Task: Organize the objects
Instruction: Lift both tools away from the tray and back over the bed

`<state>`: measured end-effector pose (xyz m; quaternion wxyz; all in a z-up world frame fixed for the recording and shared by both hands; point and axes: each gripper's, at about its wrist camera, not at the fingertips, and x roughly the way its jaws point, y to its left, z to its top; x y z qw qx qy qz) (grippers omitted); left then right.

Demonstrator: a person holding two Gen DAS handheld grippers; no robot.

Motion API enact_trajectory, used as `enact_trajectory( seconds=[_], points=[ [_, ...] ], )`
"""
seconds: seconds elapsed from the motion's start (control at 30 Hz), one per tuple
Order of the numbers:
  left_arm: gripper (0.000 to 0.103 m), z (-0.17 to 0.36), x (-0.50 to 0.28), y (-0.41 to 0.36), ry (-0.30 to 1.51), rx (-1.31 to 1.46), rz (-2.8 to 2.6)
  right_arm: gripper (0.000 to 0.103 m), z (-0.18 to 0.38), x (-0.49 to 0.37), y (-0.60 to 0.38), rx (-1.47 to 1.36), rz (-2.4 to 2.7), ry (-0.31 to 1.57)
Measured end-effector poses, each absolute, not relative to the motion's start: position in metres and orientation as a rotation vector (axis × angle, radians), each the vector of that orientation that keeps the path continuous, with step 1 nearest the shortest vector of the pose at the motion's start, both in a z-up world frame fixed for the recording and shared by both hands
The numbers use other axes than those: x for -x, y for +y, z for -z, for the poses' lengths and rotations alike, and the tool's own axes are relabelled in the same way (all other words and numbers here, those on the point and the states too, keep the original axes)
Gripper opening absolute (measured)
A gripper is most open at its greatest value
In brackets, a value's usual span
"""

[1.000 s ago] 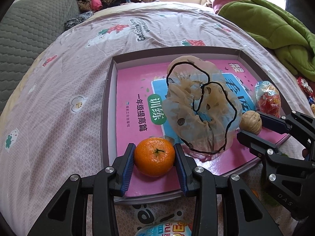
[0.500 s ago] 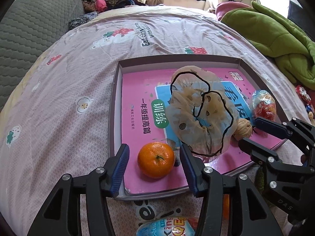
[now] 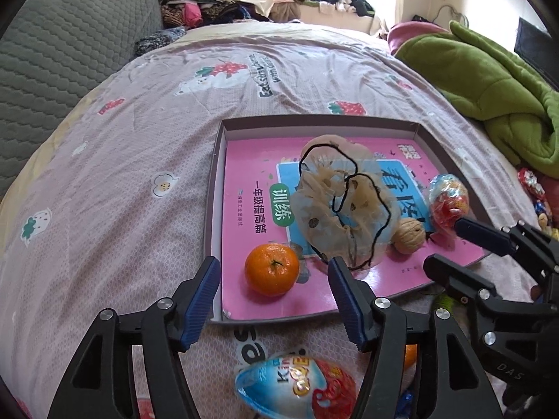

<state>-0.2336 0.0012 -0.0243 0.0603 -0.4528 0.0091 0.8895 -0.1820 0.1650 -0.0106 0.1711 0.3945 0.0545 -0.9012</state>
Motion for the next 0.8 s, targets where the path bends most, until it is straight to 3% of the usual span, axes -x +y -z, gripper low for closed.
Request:
enact_trajectory(
  seconds=[0.8],
  points=[
    [0.069,-0.040,0.176,0.008,0.022,1.214,-2.796,0.051,-0.069,0.126,0.186,-0.859,2.631,0.026]
  ],
)
